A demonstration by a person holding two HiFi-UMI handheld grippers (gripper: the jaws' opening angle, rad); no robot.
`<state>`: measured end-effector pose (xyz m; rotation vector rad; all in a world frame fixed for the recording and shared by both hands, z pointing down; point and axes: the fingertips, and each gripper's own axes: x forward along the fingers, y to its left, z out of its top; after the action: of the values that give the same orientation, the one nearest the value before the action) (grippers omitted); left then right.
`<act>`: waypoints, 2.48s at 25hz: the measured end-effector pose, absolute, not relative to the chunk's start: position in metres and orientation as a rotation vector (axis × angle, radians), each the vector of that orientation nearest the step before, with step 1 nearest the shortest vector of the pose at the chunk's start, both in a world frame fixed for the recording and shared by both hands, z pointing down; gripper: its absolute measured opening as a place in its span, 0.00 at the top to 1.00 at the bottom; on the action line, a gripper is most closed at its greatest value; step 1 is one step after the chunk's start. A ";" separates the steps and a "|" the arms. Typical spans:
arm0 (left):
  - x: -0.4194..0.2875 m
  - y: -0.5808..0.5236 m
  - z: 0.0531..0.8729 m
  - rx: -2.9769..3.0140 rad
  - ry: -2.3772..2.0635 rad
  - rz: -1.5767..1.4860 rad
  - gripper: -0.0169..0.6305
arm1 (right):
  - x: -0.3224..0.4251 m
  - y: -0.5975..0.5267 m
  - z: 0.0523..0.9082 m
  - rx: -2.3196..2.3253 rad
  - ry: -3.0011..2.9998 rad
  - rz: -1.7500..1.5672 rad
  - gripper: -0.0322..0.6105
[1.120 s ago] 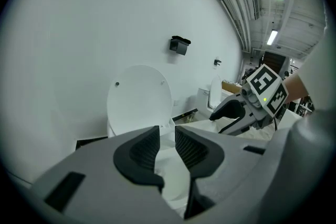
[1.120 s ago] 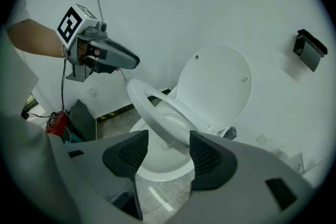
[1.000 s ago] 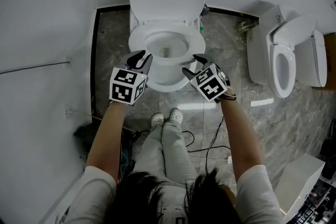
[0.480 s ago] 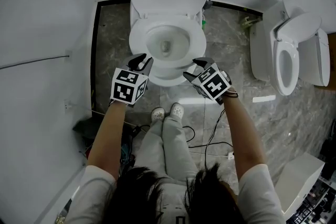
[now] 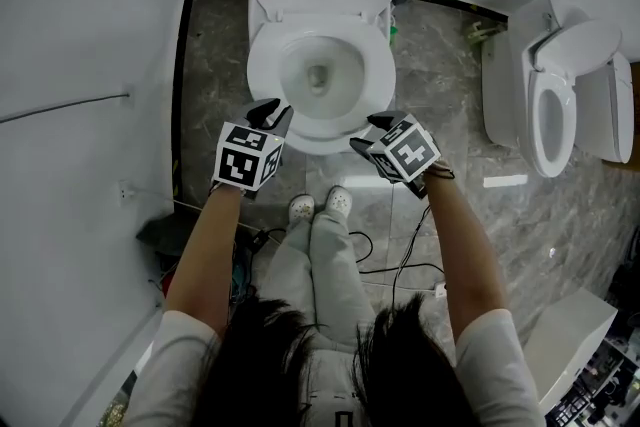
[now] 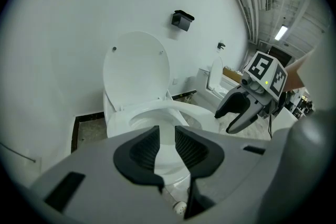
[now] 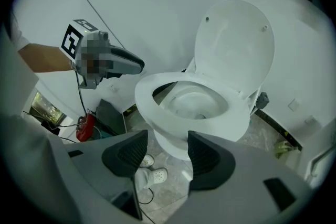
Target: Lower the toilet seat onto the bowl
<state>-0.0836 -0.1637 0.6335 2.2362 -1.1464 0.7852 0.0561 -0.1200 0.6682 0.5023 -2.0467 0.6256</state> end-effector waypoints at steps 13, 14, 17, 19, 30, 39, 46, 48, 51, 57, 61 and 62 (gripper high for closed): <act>-0.091 -0.169 0.656 2.209 -1.153 0.799 0.82 | 0.063 -0.118 0.705 0.589 -1.984 0.798 0.71; -0.091 -0.168 0.659 2.206 -1.151 0.800 0.82 | 0.064 -0.119 0.709 0.598 -1.976 0.806 0.72; -0.092 -0.166 0.668 2.197 -1.146 0.804 0.82 | 0.066 -0.118 0.720 0.622 -1.951 0.827 0.74; -0.093 -0.164 0.674 2.189 -1.144 0.807 0.82 | 0.067 -0.117 0.727 0.639 -1.929 0.847 0.74; -0.090 -0.159 0.707 2.160 -1.108 0.854 0.82 | 0.071 -0.112 0.771 0.708 -1.770 0.963 0.82; -0.086 -0.150 0.738 2.094 -1.043 0.941 0.84 | 0.080 -0.103 0.798 0.711 -1.614 1.047 0.84; -0.093 -0.140 0.763 1.967 -0.995 1.021 0.90 | 0.077 -0.108 0.822 0.784 -1.601 1.115 0.86; -0.090 -0.141 0.765 1.945 -0.966 1.043 0.91 | 0.079 -0.109 0.828 0.813 -1.575 1.152 0.87; -0.086 -0.139 0.770 1.896 -0.907 1.027 0.93 | 0.081 -0.110 0.835 0.857 -1.539 1.195 0.88; -0.087 -0.133 0.782 1.803 -0.867 0.996 0.95 | 0.080 -0.109 0.850 0.903 -1.515 1.170 0.88; -0.091 -0.130 0.787 1.791 -0.873 1.027 0.95 | 0.080 -0.105 0.861 0.942 -1.505 1.165 0.88; -0.091 -0.130 0.789 1.787 -0.875 1.029 0.95 | 0.081 -0.105 0.864 0.953 -1.503 1.158 0.88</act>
<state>-0.0915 -0.1303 0.7888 1.7873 -0.8754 1.0290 0.0807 -0.1046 0.8638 0.9526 -1.5033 1.1575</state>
